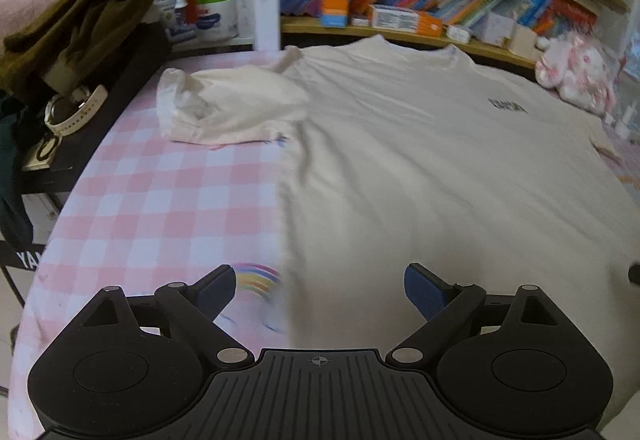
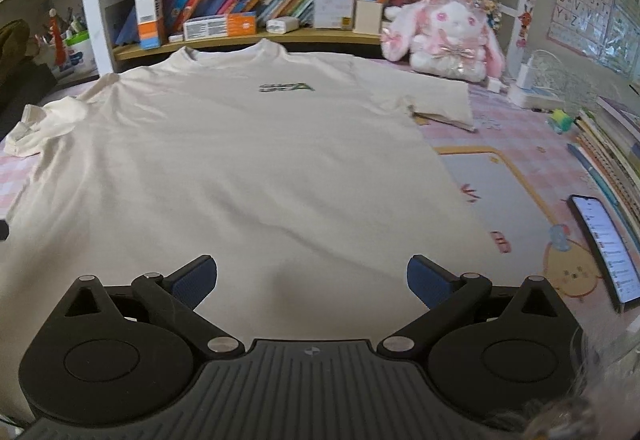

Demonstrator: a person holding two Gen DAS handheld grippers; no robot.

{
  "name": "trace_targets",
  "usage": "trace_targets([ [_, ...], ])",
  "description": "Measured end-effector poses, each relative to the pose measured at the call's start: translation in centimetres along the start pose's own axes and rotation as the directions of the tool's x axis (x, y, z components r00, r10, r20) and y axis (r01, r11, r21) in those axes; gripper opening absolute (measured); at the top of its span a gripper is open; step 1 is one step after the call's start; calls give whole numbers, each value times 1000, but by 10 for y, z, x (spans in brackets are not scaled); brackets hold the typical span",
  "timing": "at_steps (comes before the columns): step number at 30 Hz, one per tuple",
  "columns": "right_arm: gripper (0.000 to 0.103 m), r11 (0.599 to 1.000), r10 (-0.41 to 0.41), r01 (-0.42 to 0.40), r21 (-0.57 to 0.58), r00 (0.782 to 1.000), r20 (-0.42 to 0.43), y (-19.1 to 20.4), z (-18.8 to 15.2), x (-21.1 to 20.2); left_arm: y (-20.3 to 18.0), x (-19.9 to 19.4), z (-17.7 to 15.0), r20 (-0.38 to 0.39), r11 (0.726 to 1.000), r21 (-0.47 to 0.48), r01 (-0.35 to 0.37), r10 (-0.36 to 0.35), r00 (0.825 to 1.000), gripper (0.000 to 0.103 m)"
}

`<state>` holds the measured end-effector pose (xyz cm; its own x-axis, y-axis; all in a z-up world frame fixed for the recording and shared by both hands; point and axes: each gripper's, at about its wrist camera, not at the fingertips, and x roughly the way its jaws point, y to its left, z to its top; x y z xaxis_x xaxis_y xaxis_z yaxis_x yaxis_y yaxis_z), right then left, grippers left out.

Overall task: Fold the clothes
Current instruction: 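Press the folded cream T-shirt flat with both grippers open, then grasp the sleeve with the left gripper and fold it onto the shirt body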

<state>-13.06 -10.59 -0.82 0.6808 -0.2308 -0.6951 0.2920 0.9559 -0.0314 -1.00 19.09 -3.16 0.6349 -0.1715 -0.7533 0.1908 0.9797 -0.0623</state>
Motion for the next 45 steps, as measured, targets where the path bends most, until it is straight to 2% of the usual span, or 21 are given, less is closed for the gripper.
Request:
trace_targets([
  [9,103,1000,1,-2,-29,1000,-23,42,3,1,75,27,26,39,986,-159,55,-50,998,93],
  [12,103,999,1,-2,-36,999,-32,54,4,1,98,41,39,58,965,-247,86,-74,996,89],
  [13,102,999,-5,3,-38,999,-34,56,4,1,104,45,43,67,951,-289,105,-89,994,83],
  [16,102,999,-17,15,-46,999,-41,61,5,1,121,61,56,91,897,-417,149,-122,988,69],
  [18,102,998,-24,21,-52,999,-47,64,5,1,129,72,66,100,859,-487,159,-125,987,65],
  [20,102,998,-29,26,-60,998,-53,66,5,1,137,85,72,96,804,-572,162,-130,987,64],
  [23,102,997,-35,31,-73,998,-55,68,4,-1,149,105,76,89,687,-708,165,-145,985,63],
  [24,102,997,-38,34,-76,998,-55,69,4,-2,150,109,77,94,662,-732,163,-139,986,63],
  [26,102,996,-45,41,-74,997,-55,68,3,-3,150,114,82,99,639,-755,149,-113,989,62],
  [27,102,997,-49,45,-70,997,-55,67,3,-4,150,115,84,96,630,-765,136,-98,991,57],
  [28,102,997,-53,49,-66,997,-55,66,3,-4,151,117,85,89,616,-778,121,-82,993,39],
  [30,102,997,-60,57,-57,997,-55,64,3,-5,156,119,79,69,554,-827,93,-64,996,13],
  [32,102,997,-68,65,-44,996,-56,61,3,-6,162,117,67,85,482,-870,105,-65,994,10],
  [35,102,997,-76,75,-28,996,-54,58,2,-6,163,110,52,135,393,-907,150,-64,989,10],
  [36,102,997,-76,75,-21,996,-55,57,3,-5,161,107,53,149,397,-904,160,-60,987,9],
  [38,102,997,-75,75,-7,996,-58,55,4,-4,152,102,69,177,489,-854,177,-46,983,9],
  [40,102,998,-66,66,1,996,-61,55,4,-2,137,95,92,221,600,-774,202,-42,974,9],
  [42,102,998,-58,59,2,996,-63,55,4,-1,111,94,120,251,737,-639,221,-72,965,9],
  [44,102,998,-56,56,4,996,-62,54,3,-2,78,95,142,253,865,-450,220,-113,961,9],
  [45,102,998,-56,57,7,996,-62,53,2,-2,48,98,142,228,935,-288,207,-143,963,9],
])
